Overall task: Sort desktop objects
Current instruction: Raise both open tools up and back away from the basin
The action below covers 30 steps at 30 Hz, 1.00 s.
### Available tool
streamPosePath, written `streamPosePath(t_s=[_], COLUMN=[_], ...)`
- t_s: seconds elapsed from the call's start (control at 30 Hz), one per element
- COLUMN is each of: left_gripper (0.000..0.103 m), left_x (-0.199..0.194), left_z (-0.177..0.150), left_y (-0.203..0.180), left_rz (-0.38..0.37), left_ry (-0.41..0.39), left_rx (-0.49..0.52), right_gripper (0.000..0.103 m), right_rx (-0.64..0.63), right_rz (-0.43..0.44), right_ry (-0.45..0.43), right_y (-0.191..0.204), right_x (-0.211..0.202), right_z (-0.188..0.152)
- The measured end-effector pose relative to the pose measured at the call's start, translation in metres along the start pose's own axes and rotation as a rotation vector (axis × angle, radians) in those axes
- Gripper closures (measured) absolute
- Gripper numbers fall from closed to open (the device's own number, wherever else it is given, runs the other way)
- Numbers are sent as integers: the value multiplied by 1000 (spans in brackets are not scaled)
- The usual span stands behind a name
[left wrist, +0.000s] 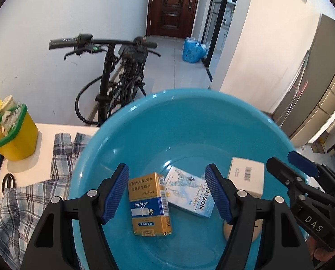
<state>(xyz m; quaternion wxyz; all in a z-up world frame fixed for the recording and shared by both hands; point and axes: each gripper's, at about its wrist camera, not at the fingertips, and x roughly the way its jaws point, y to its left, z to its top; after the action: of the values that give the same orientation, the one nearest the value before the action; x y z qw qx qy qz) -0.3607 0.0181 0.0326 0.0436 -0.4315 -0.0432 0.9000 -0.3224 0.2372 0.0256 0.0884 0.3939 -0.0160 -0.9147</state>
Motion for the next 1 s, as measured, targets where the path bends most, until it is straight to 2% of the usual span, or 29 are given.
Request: streamPosePath(t_s=[0.2, 0.27, 0.4, 0.47, 0.7, 0.77, 0.83, 0.9, 0.93, 1.0], left_gripper=[27, 22, 21, 16, 15, 14, 14, 8, 0, 0], left_x=[-33, -44, -66, -78, -115, -125, -138, -158, -167, -182], left_z=[5, 6, 7, 6, 2, 0, -3, -9, -12, -17], left_y=[1, 0, -2, -3, -7, -10, -13, -17, -19, -23], left_rz=[30, 25, 13, 11, 3, 5, 7, 7, 9, 23], left_ry=[-162, -210, -306, -355, -475, -508, -559, -647, -684, -746], left_rx=[-3, 2, 18, 14, 40, 55, 66, 81, 90, 109], right_gripper=[44, 44, 43, 39, 26, 17, 3, 2, 1, 1], right_rx=[15, 16, 17, 13, -14, -17, -17, -29, -32, -23], right_rz=[-6, -7, -13, -18, -28, -24, -24, -26, -28, -37], right_ry=[-79, -115, -175, -202, -323, -397, -470, -517, -538, -582], right_y=[0, 0, 2, 3, 12, 13, 12, 14, 15, 17], right_x=[-19, -29, -49, -58, -91, -104, -118, -129, -134, -144], right_z=[5, 7, 11, 12, 16, 15, 10, 9, 9, 9])
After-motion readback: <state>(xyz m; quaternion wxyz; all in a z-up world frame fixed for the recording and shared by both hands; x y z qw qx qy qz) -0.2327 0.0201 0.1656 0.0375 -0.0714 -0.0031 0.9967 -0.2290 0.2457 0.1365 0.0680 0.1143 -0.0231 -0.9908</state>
